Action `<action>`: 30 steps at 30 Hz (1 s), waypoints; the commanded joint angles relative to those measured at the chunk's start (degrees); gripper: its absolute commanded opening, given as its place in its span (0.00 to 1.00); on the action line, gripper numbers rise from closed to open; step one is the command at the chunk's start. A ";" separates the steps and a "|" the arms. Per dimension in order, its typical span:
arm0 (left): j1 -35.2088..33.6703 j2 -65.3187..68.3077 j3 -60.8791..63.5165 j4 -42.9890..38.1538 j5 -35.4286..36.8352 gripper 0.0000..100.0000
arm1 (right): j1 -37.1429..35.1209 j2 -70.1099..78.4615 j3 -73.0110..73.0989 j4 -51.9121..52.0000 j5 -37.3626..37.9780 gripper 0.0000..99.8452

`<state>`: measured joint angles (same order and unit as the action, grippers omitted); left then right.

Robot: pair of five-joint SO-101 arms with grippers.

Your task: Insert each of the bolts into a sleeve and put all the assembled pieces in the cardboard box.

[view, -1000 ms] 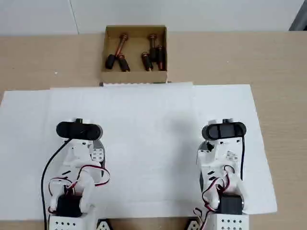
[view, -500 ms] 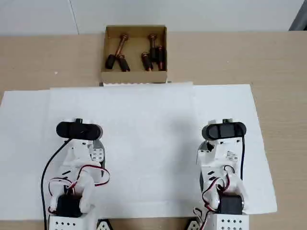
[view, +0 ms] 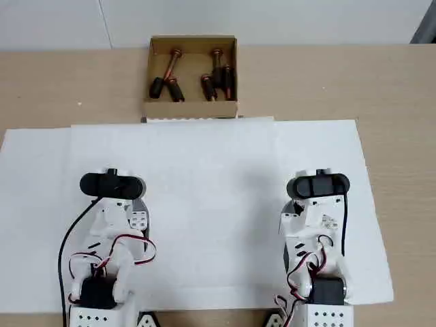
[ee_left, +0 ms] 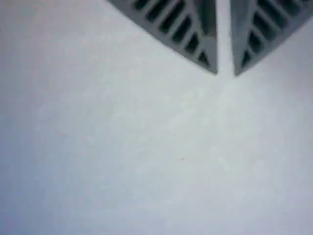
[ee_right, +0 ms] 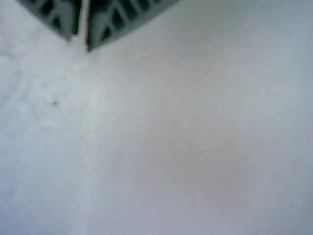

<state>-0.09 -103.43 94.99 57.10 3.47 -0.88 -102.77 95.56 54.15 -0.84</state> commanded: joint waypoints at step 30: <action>-0.26 -0.44 -0.13 -1.32 0.00 0.01 | -0.22 -1.10 0.70 -1.10 -0.44 0.00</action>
<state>-0.09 -103.43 94.99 57.10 3.47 -0.88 -102.77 95.56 54.15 -0.84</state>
